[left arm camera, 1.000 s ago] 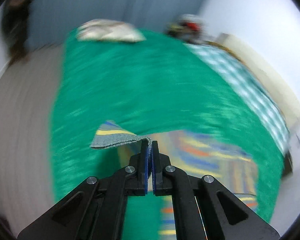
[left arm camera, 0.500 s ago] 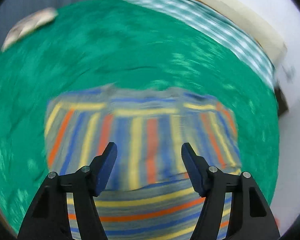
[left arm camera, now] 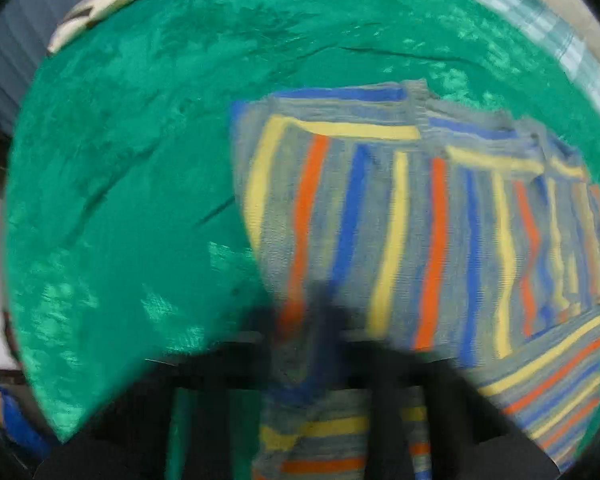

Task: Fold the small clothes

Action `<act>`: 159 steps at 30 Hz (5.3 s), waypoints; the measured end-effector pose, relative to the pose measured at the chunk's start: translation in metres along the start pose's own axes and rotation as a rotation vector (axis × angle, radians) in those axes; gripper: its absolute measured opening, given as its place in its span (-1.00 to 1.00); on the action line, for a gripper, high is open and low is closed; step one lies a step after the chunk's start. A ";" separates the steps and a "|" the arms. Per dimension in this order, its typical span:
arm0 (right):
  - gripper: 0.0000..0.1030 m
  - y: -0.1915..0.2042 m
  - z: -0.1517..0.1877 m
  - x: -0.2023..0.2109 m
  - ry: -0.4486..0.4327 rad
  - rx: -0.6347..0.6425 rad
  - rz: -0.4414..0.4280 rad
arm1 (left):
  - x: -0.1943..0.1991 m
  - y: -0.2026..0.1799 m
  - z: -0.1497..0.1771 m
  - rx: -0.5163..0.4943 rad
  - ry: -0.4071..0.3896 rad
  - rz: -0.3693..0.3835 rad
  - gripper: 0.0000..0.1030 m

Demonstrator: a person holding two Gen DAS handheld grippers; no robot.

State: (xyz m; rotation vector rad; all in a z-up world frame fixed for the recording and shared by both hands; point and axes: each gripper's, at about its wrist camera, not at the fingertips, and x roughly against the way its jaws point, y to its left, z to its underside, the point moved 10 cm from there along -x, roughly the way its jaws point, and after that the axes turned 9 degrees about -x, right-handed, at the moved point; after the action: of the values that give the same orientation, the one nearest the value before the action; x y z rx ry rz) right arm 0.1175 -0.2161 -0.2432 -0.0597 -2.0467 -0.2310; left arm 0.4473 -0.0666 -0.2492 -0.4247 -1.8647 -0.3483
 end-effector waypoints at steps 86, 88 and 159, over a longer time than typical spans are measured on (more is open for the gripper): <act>-0.41 0.009 -0.197 -0.116 0.132 -0.141 -0.138 | 0.088 -0.016 0.246 0.071 -0.126 -0.019 0.98; -0.14 0.000 -0.169 -0.081 0.124 -0.099 -0.110 | 0.100 -0.019 0.261 0.103 -0.105 0.019 0.98; 0.46 -0.006 0.054 0.009 0.153 0.106 0.161 | 0.102 -0.082 0.357 -0.015 0.048 0.079 0.99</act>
State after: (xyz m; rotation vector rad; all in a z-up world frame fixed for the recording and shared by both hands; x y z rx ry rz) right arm 0.0654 -0.2123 -0.2605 -0.1361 -1.8878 -0.0252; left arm 0.0799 0.0290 -0.2692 -0.4948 -1.7946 -0.3167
